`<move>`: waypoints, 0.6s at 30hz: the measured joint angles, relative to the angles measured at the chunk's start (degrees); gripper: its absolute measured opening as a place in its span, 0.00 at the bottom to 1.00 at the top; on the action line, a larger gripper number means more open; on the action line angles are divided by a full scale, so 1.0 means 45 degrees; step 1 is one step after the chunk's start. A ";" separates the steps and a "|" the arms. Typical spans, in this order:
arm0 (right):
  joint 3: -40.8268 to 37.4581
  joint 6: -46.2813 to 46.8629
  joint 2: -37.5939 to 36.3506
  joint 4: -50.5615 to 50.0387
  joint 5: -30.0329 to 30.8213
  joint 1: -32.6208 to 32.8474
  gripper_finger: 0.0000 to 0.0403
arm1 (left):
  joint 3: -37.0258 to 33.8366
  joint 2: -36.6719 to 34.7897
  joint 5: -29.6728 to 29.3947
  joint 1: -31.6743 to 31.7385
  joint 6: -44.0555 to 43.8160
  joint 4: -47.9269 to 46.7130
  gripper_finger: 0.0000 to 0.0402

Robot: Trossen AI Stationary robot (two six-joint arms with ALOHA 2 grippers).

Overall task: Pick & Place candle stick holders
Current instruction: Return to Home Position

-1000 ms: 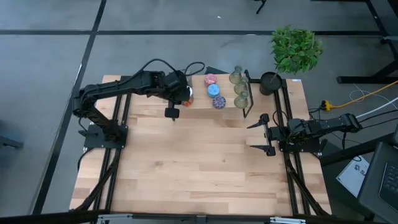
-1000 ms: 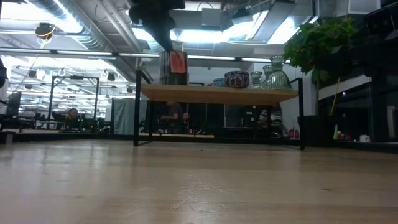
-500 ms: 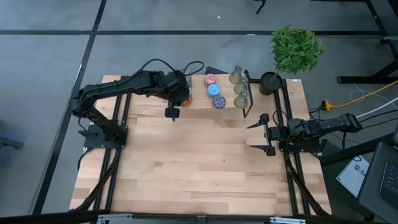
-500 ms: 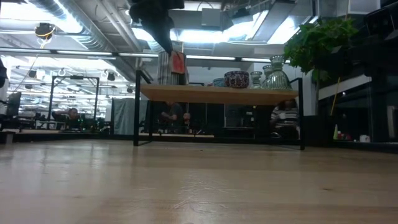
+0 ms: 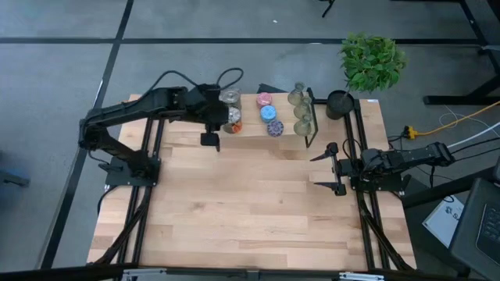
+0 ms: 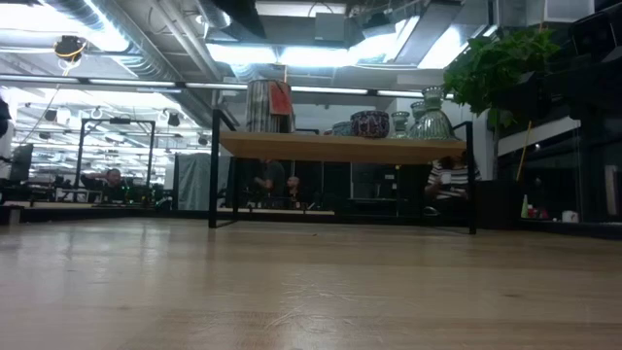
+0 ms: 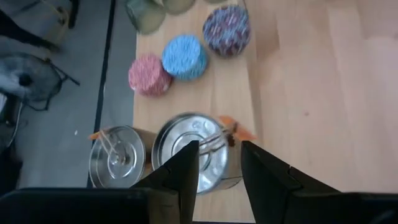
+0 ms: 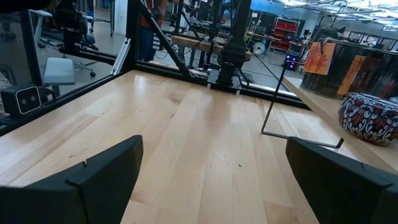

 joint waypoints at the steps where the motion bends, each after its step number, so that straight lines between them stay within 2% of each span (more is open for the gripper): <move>1: 0.0000 0.0000 0.0000 0.0000 0.0000 0.0004 0.99 | -0.0033 -0.0205 0.0021 -0.0074 -0.0098 0.0023 0.28; 5: 0.0004 0.0000 0.0000 0.0000 0.0000 0.0003 0.99 | -0.0450 -0.1194 0.0282 -0.0333 -0.0630 0.0175 0.28; 8: 0.0004 0.0000 0.0000 0.0000 0.0000 0.0005 0.99 | -0.1379 -0.2068 0.0729 -0.0493 -0.0891 0.0908 0.28; 14: 0.0000 0.0000 0.0000 0.0000 0.0000 0.0005 0.99 | -0.4820 -0.4371 0.1069 -0.0580 -0.0955 0.3886 0.28; 18: 0.0002 0.0000 0.0000 0.0000 -0.0003 0.0002 0.99 | -0.7449 -0.6005 0.1875 -0.0580 -0.0985 0.6439 0.28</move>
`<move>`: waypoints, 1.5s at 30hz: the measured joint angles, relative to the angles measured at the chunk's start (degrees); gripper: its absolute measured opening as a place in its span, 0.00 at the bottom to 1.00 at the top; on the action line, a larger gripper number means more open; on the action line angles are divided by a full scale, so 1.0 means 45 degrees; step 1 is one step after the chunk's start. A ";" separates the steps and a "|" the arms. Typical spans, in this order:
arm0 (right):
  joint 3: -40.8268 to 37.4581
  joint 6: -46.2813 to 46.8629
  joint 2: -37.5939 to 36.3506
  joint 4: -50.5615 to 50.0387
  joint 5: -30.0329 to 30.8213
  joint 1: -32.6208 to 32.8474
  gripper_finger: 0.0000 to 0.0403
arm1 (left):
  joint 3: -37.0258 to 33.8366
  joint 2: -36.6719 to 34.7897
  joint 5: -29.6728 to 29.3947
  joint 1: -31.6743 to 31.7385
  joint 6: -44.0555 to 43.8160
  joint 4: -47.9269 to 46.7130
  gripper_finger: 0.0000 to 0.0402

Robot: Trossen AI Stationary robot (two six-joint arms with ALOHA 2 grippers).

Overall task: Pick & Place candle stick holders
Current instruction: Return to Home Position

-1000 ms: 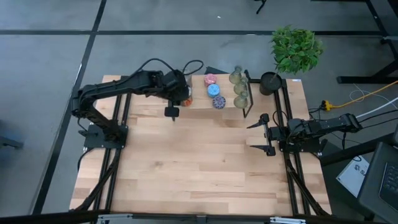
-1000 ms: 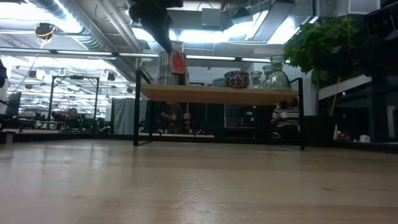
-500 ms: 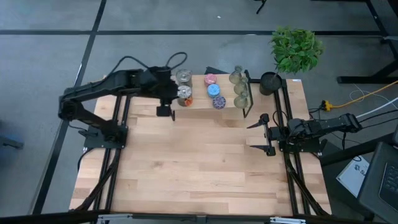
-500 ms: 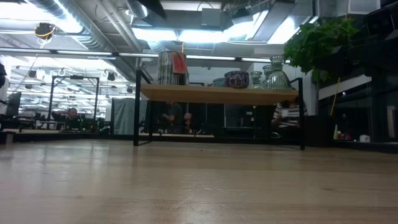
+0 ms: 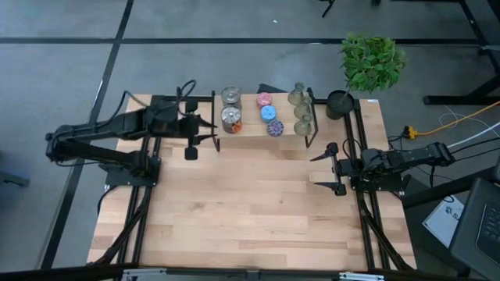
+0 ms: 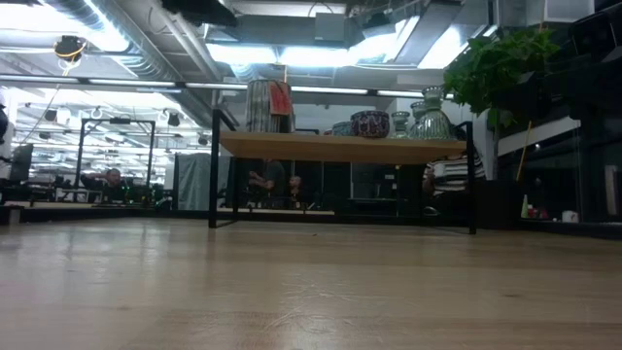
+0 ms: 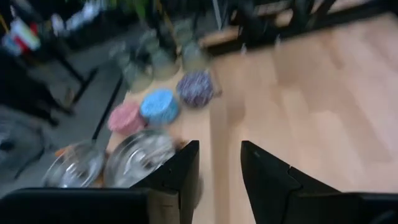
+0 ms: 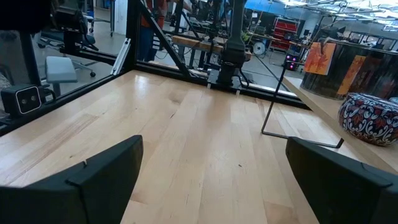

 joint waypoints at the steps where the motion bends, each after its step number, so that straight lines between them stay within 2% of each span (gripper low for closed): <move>1: -0.0002 0.0000 0.0000 0.0000 0.0003 0.0001 0.99 | -0.0613 -0.0372 0.0199 0.0000 0.0000 0.0679 0.28; 11: 0.0000 0.0000 0.0000 0.0000 0.0001 0.0001 0.99 | -0.6289 -0.3306 0.1510 0.0000 0.0019 0.7321 0.28; 22: -0.0002 0.0000 0.0000 0.0000 -0.0001 -0.0002 0.99 | -0.9995 -0.3791 0.3435 0.0000 -0.1243 1.1883 0.28; 28: -0.0002 0.0000 0.0000 0.0000 0.0003 0.0001 0.99 | -1.0883 -0.3883 0.3443 0.0011 -0.1834 1.2749 0.28; 45: -0.0002 0.0000 0.0000 0.0000 0.0003 0.0000 0.99 | -1.1064 -0.3731 0.3433 0.0005 -0.1844 1.2722 0.28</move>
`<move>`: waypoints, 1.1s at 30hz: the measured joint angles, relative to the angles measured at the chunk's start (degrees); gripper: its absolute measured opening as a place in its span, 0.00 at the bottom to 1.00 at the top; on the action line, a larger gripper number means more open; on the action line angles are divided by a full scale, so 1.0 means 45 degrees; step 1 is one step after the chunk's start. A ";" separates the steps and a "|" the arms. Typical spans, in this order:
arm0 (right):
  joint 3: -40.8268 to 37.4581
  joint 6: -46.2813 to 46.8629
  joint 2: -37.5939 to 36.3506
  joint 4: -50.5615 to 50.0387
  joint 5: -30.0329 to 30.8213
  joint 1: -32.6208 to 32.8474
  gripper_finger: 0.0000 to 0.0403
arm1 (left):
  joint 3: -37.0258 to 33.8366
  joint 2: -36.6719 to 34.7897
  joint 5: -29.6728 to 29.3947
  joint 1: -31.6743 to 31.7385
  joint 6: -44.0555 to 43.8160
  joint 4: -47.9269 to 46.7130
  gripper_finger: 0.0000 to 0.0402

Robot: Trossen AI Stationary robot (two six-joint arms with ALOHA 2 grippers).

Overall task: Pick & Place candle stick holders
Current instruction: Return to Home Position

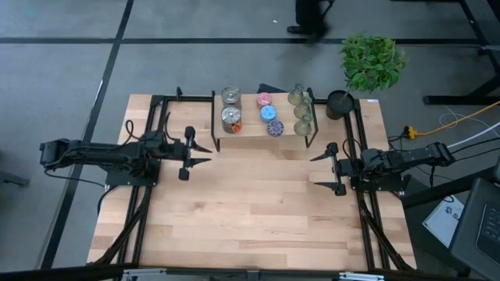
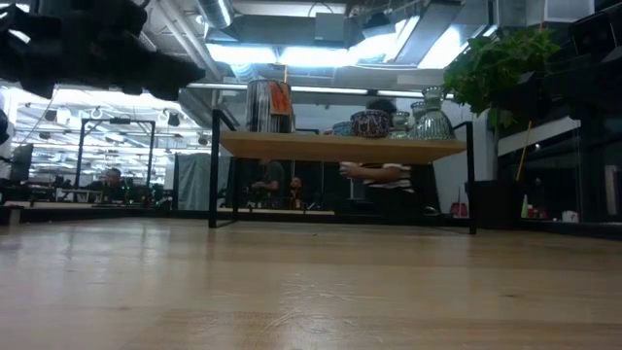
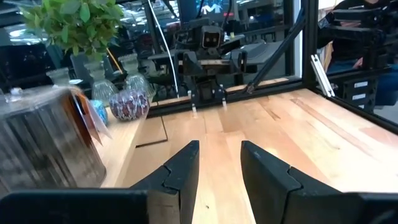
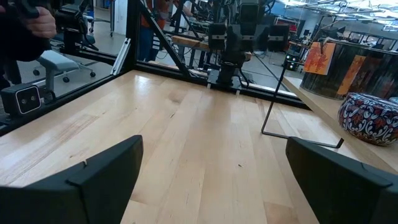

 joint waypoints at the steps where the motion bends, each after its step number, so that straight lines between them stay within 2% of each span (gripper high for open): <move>1: 0.0003 0.0000 0.0000 0.0000 0.0000 -0.0002 0.99 | -0.0105 0.0027 0.0000 0.0000 -0.0007 0.0088 0.28; 8: 0.0000 0.0000 0.0000 0.0000 0.0000 0.0000 0.99 | -0.1542 -0.0094 -0.0070 -0.0002 -0.0858 0.1216 0.28; 16: 0.0001 0.0000 0.0000 0.0000 0.0000 -0.0001 0.99 | -0.1534 -0.1347 -0.0880 -0.0147 -0.1930 -0.1324 0.27; 29: 0.0005 0.0000 0.0000 0.0000 0.0000 0.0003 0.99 | -0.1534 -0.5140 -0.2918 -0.1531 -0.1873 -0.5468 0.11; 33: 0.0002 0.0000 0.0000 0.0000 -0.0004 -0.0001 0.99 | -0.1525 -0.6142 -0.3419 -0.1795 -0.1855 -0.6137 0.08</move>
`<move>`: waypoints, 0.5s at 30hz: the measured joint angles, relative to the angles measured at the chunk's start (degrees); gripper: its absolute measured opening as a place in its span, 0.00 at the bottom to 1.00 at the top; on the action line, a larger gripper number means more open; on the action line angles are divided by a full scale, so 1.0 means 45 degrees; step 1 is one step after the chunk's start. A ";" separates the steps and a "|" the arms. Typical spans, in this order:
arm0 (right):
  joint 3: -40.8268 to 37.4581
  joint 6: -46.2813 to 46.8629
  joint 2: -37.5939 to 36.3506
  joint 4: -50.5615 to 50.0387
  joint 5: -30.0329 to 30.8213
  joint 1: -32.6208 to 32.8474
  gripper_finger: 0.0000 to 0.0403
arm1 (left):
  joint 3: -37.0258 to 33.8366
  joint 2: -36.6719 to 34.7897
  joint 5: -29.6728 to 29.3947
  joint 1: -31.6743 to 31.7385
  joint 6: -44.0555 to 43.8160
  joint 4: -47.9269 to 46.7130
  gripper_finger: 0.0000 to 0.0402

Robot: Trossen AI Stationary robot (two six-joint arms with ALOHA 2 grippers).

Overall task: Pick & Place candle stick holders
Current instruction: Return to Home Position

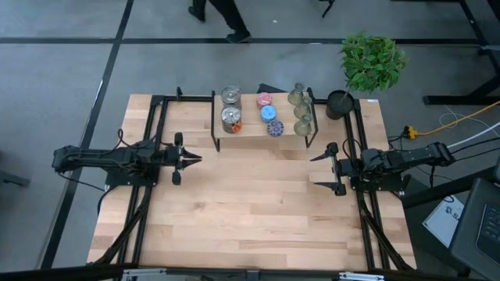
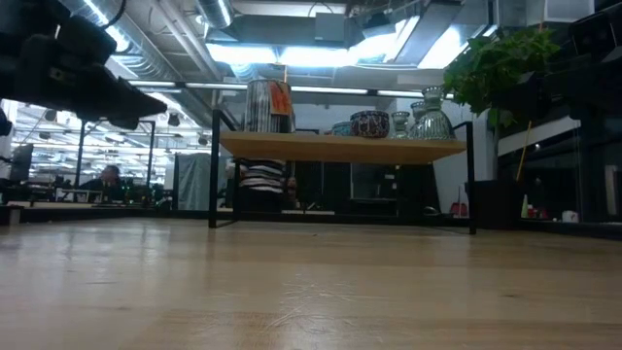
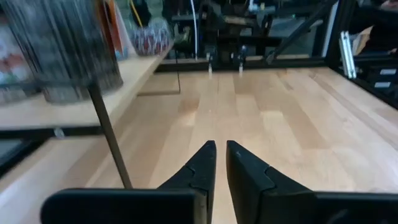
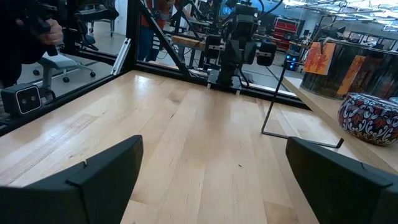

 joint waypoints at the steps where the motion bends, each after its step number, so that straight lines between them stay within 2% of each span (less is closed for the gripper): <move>1: -0.0001 0.0000 0.0000 0.0000 0.0004 0.0004 0.99 | 0.0000 -0.0143 -0.0032 -0.0052 0.0095 0.0017 0.07; 11: -0.0002 0.0000 0.0000 0.0000 0.0004 0.0002 0.99 | 0.0000 -0.0516 -0.0121 -0.0129 0.1049 0.0012 0.05; 15: -0.0001 0.0000 0.0000 0.0000 0.0000 0.0004 0.99 | 0.0000 -0.0447 0.0126 -0.0129 0.0858 -0.0043 0.06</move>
